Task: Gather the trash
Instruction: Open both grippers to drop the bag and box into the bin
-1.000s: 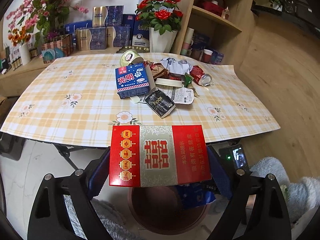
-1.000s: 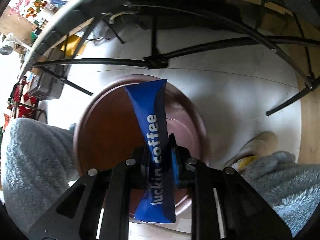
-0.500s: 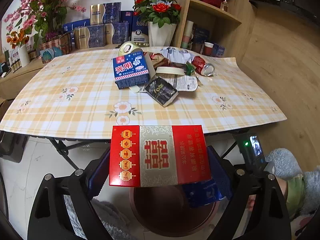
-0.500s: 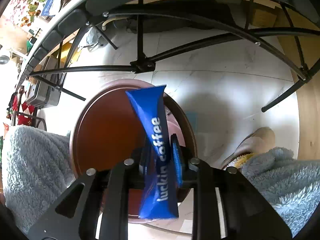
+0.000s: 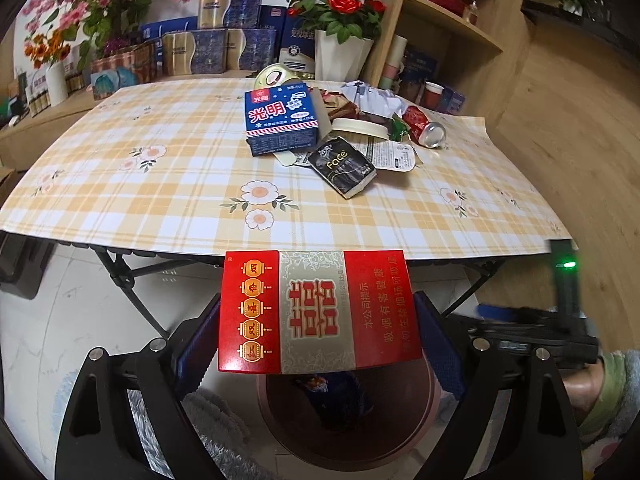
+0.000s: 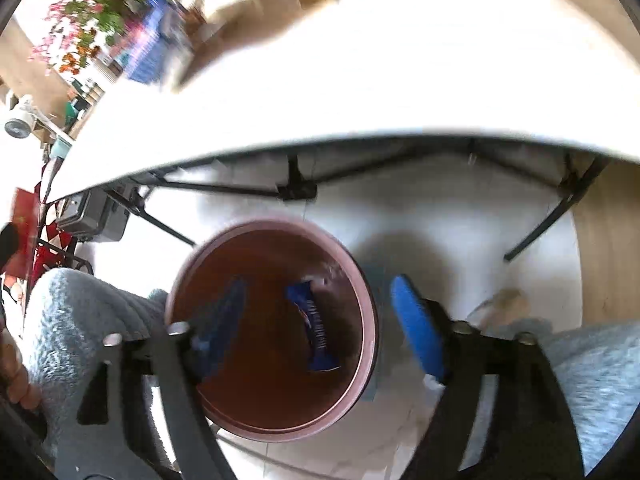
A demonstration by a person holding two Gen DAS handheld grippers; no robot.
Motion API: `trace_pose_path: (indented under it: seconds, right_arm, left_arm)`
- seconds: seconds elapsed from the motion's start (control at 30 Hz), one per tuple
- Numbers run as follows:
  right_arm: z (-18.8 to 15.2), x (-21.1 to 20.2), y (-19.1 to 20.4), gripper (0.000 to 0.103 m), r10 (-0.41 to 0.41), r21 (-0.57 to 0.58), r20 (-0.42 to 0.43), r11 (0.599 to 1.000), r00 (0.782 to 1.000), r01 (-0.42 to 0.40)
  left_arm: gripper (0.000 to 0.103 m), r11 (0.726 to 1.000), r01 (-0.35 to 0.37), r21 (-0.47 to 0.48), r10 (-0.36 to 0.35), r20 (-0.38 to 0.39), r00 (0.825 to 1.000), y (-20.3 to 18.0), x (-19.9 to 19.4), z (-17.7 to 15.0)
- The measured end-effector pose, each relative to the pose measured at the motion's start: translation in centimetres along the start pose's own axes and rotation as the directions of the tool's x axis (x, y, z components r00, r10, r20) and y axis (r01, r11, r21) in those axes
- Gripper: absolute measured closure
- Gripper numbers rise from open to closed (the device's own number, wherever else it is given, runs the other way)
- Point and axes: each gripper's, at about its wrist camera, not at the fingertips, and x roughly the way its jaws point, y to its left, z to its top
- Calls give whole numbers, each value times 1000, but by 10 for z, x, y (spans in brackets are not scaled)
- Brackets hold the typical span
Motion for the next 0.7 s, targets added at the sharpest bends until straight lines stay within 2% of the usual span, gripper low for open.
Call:
trace_pose_path:
  seconds: [0.1,0.23,0.3,0.4,0.5,0.57,0.7]
  right_arm:
    - [3,-24,4,10,-18,-32,90,999,996,21]
    - [3,-50,3,6,-85,-64,231,993,969,102]
    - [5,-54,-1,6,-116,-54,269,989,956,135]
    - [7,-55,-4,6,-137,-43,298,987,945,157]
    - [9,-48,-4,6,-165,-39,304,982,938,185]
    - [8,-45,-4,6,-188,-23,294,979,937,203]
    - [6,-42,-8,6,-185,20,264,982,947,186]
  left_arm:
    - [15,1000,2,-1,-2,-8,1000,1,3,1]
    - [15,999,-2,36,3,-9,1000,-5,10,3]
    - [15,997,-10,76,11,-5,1000,-11,17,4]
    - [15,993,-26,119,29,-20,999,-16,31,-1]
    - [15,992,-11,123,23,-98,995,-16,52,-11]
    - [15,993,2,115,15,-145,989,-14,61,-14]
    - [15,993,13,121,7,-156,988,-15,65,-16]
